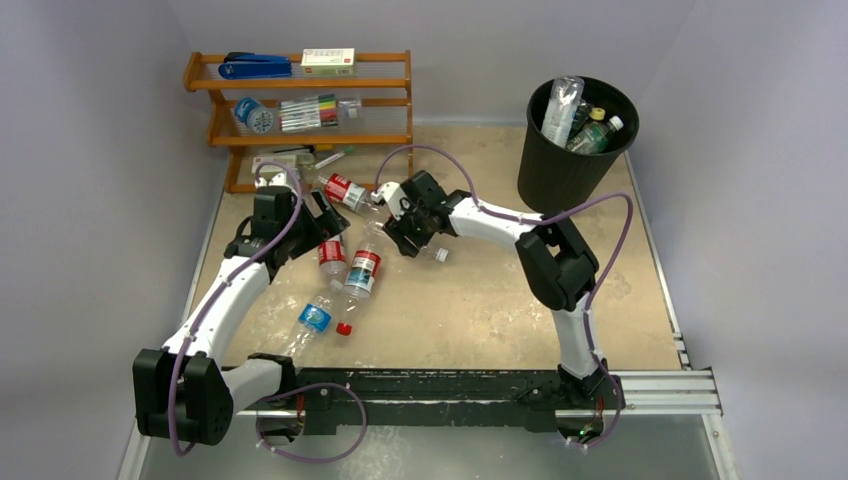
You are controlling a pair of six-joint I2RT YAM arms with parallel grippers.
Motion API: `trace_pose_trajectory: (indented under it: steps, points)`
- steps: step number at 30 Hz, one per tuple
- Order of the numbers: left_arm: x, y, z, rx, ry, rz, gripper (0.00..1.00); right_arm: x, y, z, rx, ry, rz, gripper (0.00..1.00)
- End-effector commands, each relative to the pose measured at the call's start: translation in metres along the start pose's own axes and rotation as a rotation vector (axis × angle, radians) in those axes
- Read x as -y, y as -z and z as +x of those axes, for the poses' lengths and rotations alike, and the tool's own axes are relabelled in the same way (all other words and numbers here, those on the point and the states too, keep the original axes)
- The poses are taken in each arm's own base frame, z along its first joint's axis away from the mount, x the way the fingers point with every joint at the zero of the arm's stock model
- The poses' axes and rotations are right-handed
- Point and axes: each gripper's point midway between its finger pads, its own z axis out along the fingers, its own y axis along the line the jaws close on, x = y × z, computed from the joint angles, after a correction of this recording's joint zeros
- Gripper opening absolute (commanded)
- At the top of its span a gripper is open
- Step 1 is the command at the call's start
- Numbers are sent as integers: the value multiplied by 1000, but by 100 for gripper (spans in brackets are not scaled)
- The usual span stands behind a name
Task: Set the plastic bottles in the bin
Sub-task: Pick up the plastic bottle at the center of the board.
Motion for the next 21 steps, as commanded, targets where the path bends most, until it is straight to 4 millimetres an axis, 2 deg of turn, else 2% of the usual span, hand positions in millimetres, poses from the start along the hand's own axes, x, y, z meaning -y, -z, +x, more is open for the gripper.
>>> trace_pose_trajectory:
  steps: [1,7,14,18,21]
  points:
    - [10,5,-12,42,-6,41,95,-1,31,-30,68,23,12,52]
    - [9,3,-12,34,-6,35,95,2,69,-55,153,2,50,51]
    - [9,7,-13,48,-2,37,95,16,110,-81,244,-26,103,51]
    - [8,8,-10,49,1,38,95,30,140,-96,313,-67,136,51]
    - [8,9,-10,49,1,41,95,50,171,-105,379,-117,174,51]
